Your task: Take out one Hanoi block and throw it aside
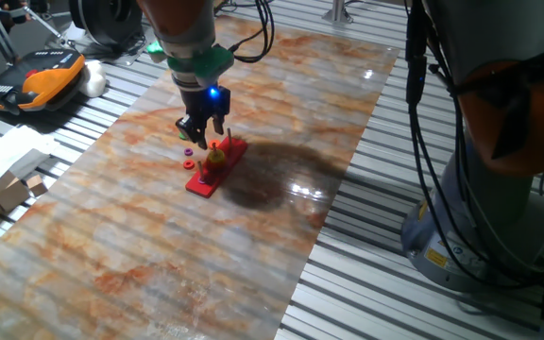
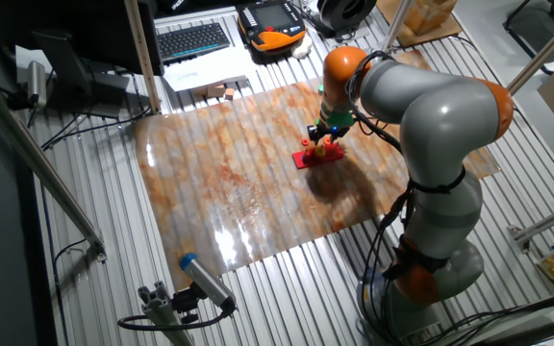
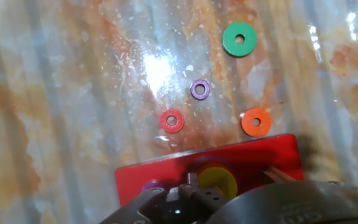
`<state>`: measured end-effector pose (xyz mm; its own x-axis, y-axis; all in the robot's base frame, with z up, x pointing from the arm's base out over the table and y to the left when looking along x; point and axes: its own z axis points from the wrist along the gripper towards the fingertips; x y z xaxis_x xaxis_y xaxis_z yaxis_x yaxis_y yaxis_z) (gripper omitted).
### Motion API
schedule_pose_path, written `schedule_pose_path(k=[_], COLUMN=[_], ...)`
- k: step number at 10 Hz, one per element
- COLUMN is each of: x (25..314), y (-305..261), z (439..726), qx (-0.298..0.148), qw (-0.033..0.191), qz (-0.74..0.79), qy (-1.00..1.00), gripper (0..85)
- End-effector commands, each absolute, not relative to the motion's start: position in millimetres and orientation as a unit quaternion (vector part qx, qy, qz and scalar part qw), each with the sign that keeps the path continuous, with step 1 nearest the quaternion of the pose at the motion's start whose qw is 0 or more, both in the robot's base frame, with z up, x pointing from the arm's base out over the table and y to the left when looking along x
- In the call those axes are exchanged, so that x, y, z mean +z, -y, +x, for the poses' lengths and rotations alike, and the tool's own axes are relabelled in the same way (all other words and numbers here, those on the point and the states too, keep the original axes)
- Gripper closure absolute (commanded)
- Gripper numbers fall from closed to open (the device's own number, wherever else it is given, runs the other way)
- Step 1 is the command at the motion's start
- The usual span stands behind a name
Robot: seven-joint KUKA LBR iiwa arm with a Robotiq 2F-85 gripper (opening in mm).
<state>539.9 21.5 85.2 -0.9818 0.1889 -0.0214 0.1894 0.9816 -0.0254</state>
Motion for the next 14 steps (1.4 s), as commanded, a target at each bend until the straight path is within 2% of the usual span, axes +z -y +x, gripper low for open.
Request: schedule_pose_path(k=[1, 6, 14], x=[81.1, 66.3, 55.4], y=[-22.6, -28.9, -26.6], z=[540.0, 533.3, 527.9], qx=[-0.013, -0.014, -0.007], qw=[0.013, 0.028, 0.034], qz=[0.096, 0.100, 0.099], qy=[-0.995, -0.994, -0.995], gripper=[34.0, 34.0, 34.0])
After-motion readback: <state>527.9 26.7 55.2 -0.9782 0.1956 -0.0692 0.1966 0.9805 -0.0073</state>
